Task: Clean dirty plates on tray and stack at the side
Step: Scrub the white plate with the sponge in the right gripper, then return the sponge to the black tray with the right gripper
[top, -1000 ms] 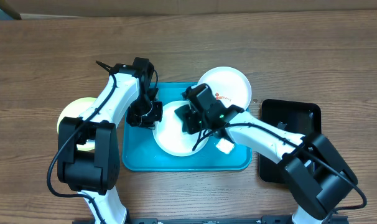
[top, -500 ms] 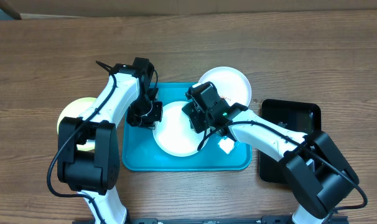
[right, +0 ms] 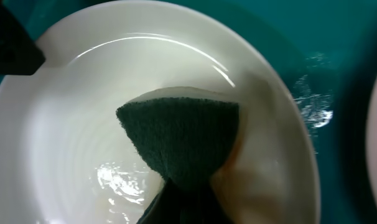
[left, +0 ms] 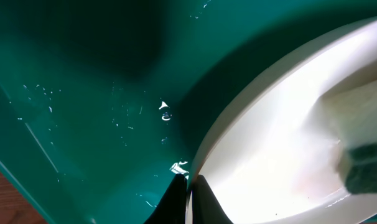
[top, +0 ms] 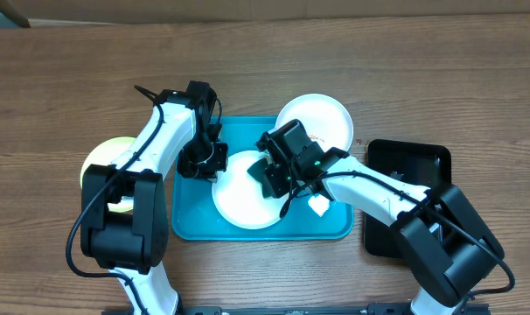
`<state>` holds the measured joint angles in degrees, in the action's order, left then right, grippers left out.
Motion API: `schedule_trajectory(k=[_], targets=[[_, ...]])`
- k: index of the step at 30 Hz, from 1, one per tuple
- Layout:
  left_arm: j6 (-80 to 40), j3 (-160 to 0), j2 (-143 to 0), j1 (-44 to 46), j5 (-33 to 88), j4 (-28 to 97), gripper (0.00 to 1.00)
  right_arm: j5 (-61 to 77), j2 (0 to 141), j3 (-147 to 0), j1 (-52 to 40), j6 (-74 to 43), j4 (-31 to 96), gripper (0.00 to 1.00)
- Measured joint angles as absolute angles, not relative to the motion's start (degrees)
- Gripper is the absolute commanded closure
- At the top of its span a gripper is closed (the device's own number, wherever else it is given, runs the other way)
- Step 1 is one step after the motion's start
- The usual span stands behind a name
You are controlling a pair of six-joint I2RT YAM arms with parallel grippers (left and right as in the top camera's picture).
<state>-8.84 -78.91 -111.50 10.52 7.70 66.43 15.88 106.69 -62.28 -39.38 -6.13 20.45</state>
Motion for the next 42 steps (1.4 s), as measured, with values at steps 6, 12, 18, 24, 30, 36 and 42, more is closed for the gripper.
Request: schedule_trajectory(k=[6,12,18,24,30,36,42], targets=[[-8.82,-78.91,-111.5,10.52,7.75,66.41,0.96,24.16,107.33,-62.24,-40.29,-6.17,21.28,0.96],[-8.84,-78.91,-111.5,10.52,7.99,66.41,0.96,27.49,107.44,-62.33,-40.34,-6.17,24.86,0.96],[-8.86,-78.91,-111.5,10.52,8.38,66.17,0.96,23.11,107.44,-68.25,-40.03,-6.15,34.15,0.96],[-8.84,-78.91,-111.5,10.52,8.38,66.17,0.96,17.08,106.74,-77.58,-37.47,-6.2,40.12,0.96],[-8.84,-78.91,-111.5,10.52,8.38,66.17,0.96,14.66,103.22,-80.42,-31.31,-7.64,43.11,0.96],[-8.86,-78.91,-111.5,10.52,8.38,66.06,0.96,13.96,100.42,-80.47,-23.86,-8.99,53.41,0.96],[-8.84,-78.91,-111.5,10.52,8.38,66.04,0.96,12.19,100.16,-80.47,-17.23,-10.79,63.88,0.96]])
